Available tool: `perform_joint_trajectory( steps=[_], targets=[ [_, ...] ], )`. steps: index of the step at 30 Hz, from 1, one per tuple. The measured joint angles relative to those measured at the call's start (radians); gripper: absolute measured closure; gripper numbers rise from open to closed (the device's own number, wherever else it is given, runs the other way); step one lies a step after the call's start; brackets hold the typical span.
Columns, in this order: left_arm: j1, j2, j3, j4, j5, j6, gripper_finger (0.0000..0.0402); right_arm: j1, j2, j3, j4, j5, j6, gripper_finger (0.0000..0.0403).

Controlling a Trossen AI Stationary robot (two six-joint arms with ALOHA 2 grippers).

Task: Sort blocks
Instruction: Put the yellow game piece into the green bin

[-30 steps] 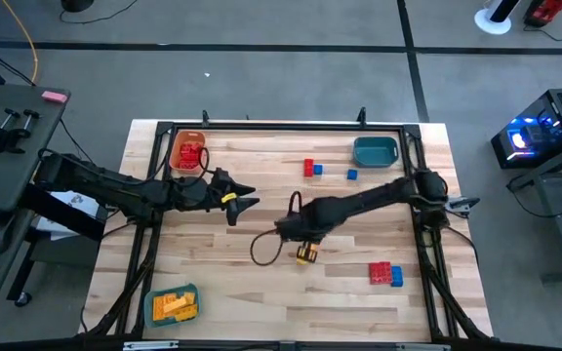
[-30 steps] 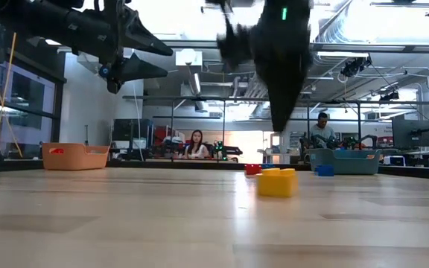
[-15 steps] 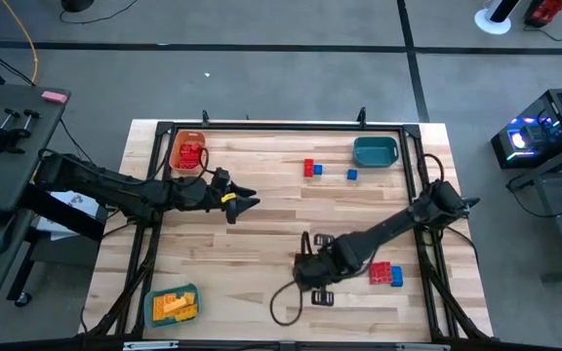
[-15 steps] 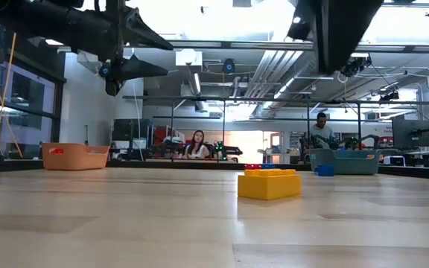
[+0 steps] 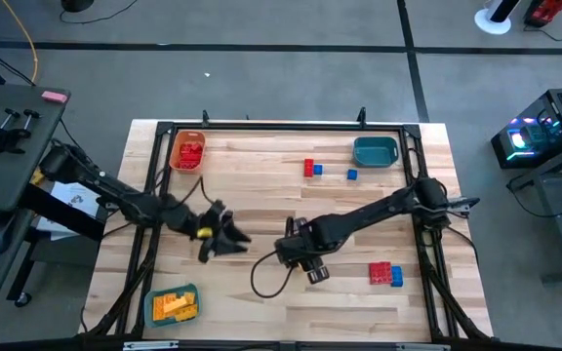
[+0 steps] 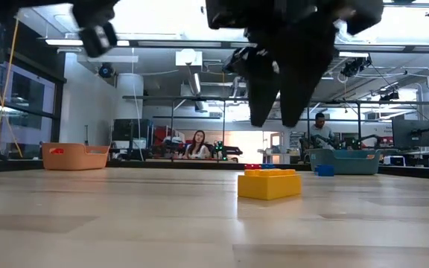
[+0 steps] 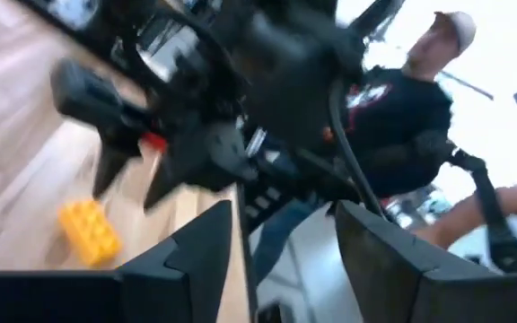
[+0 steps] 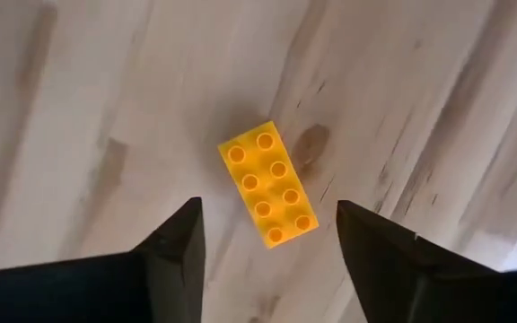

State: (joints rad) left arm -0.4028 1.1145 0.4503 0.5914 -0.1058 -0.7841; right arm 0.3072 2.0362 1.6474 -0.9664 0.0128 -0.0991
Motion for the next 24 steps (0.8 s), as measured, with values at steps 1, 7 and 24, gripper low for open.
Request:
perform_joint_trajectory(
  steps=[1,7,24],
  targets=[
    [-0.035,0.000,0.000,-0.023,-0.043,0.000,0.0229,-0.004,0.008,0.000,0.000,-0.001,-0.036,0.0210],
    [-0.198,0.000,0.000,-0.177,-0.312,-0.001,0.0350,-0.022,0.051,0.000,-0.002,-0.040,-0.148,0.0203],
    [-0.266,0.000,0.000,-0.257,-0.503,-0.061,0.0401,-0.039,0.154,0.001,-0.017,-0.040,-0.201,0.0226]
  ],
)
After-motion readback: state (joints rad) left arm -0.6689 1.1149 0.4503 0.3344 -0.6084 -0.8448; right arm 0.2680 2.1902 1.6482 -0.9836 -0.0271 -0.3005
